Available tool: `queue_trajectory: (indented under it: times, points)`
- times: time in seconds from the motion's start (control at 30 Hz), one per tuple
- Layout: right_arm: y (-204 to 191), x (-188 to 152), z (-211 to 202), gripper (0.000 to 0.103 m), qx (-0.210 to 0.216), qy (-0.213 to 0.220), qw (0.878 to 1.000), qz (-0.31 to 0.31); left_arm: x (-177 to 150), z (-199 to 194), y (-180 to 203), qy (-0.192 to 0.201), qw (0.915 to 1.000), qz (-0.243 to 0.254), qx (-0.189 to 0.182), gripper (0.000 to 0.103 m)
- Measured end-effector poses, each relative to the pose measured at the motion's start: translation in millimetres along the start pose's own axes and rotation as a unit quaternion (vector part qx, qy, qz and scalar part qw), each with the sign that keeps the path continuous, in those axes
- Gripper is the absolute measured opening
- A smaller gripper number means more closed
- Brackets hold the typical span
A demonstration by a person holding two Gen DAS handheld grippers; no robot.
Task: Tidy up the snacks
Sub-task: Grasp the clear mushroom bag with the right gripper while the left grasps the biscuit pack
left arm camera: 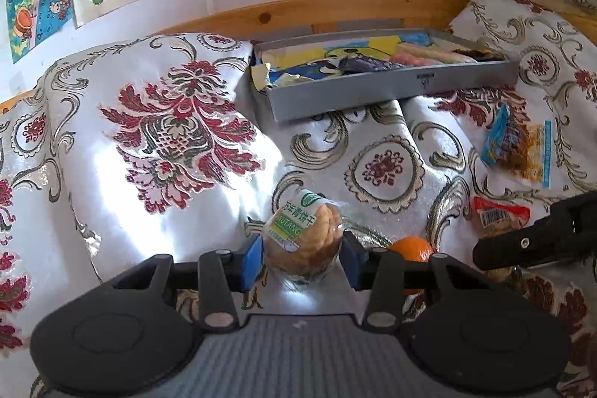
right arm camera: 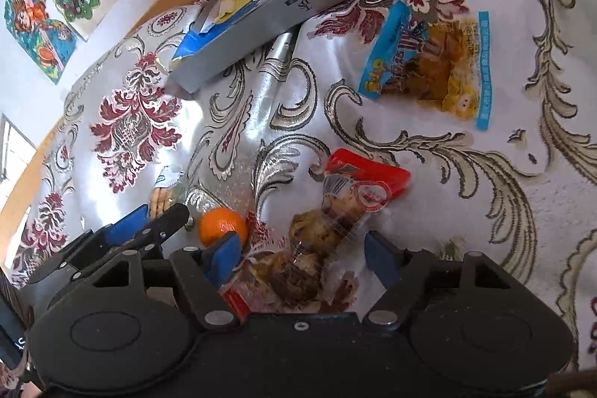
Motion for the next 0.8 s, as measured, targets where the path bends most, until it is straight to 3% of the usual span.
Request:
queue_trajectory:
  times: [0.23,0.37,0.47,0.8]
  points:
    - [-22,0,19,0.082,-0.037,0.006,0.996,-0.081,0,2,-2,-0.002,1.0000,0.002,0.000,0.047]
    - [-35,-9,26,0.072,-0.079,0.023,0.985,-0.149,2,4,-2,0.001,1.0000,0.005,0.001,0.044]
    - [-37,-11,26,0.064,-0.093,0.031,0.982,-0.162,3,6,-1,0.002,0.9998,0.017,0.006,0.041]
    - [-40,-13,22,0.052,-0.091,0.032,0.980,-0.172,3,6,12,0.006,0.9960,0.082,0.034,0.035]
Point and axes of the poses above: each gripper's, at about its wrist camera, not at the fingertips, and z roughly the way its jaws point, y to its right, x to its top, the point moved 3 cm from there along z, roughly the way its jaws point
